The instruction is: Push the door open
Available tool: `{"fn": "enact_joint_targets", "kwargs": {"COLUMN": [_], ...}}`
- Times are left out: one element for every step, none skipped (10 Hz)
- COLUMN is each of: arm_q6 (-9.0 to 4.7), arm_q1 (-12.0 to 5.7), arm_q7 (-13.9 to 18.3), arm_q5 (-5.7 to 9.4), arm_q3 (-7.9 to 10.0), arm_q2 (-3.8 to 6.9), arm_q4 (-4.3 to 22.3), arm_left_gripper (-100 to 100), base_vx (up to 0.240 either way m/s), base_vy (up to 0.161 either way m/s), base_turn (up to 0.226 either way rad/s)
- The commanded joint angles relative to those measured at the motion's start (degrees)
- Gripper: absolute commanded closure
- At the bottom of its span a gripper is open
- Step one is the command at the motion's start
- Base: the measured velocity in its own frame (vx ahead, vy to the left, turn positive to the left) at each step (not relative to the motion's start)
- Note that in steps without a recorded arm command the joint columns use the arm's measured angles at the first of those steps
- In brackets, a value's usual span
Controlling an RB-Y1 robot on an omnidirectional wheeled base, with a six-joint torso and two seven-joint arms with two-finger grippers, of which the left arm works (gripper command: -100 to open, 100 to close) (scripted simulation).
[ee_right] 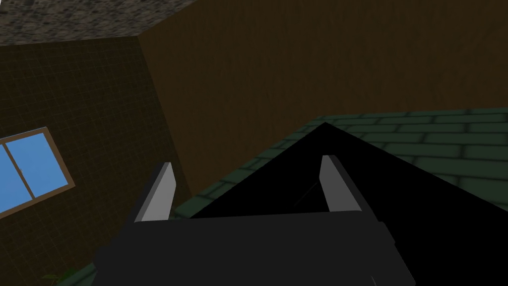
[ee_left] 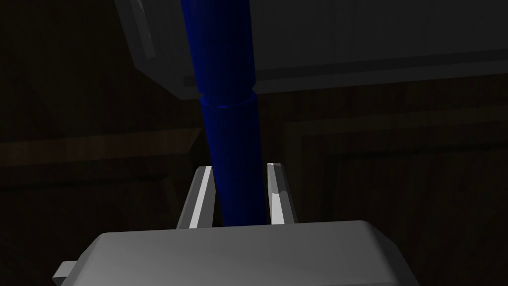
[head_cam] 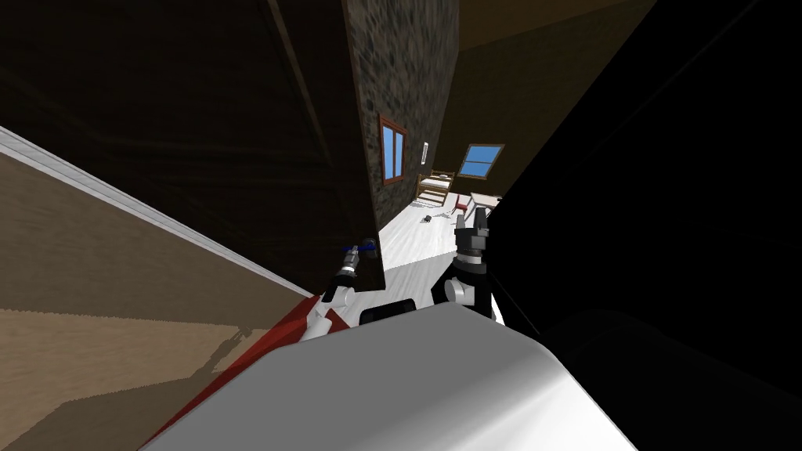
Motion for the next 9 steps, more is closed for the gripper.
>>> {"fn": "enact_joint_targets", "kwargs": {"arm_q6": [0.53, 0.91, 1.27, 1.88, 2.35, 2.66, 2.52, 2.39, 2.31], "arm_q1": [-1.37, -2.01, -2.63, -3.68, -4.49, -5.02, -4.14, -3.54, -3.20], "arm_q7": [-0.9, -1.2, -1.5, -2.0, -2.4, -2.6, -2.6, -4.4, -5.2], "arm_q5": [-0.61, -0.92, -1.23, -1.74, -2.13, -2.38, -2.22, -0.83, -0.14], "arm_q3": [1.96, 2.72, 3.47, 4.72, 5.68, 6.31, 6.20, 5.25, 4.66], "arm_q2": [-2.03, -3.12, -4.18, -5.98, -7.37, -8.29, -7.61, -6.87, -6.62], "arm_q4": [0.6, 1.3, 2.0, 3.3, 4.2, 4.8, 4.2, 3.5, 3.2], "arm_left_gripper": [100, 100, 100, 100, 100, 100, 100, 100, 100], "base_vx": [0.085, 0.080, 0.092, 0.098, 0.123, 0.104, 0.044, 0.123, 0.178], "base_vy": [-0.061, -0.053, -0.064, -0.074, -0.078, -0.074, -0.022, 0.013, 0.007], "base_turn": [0.053, 0.050, 0.061, 0.087, 0.095, 0.069, 0.035, 0.202, 0.198]}}
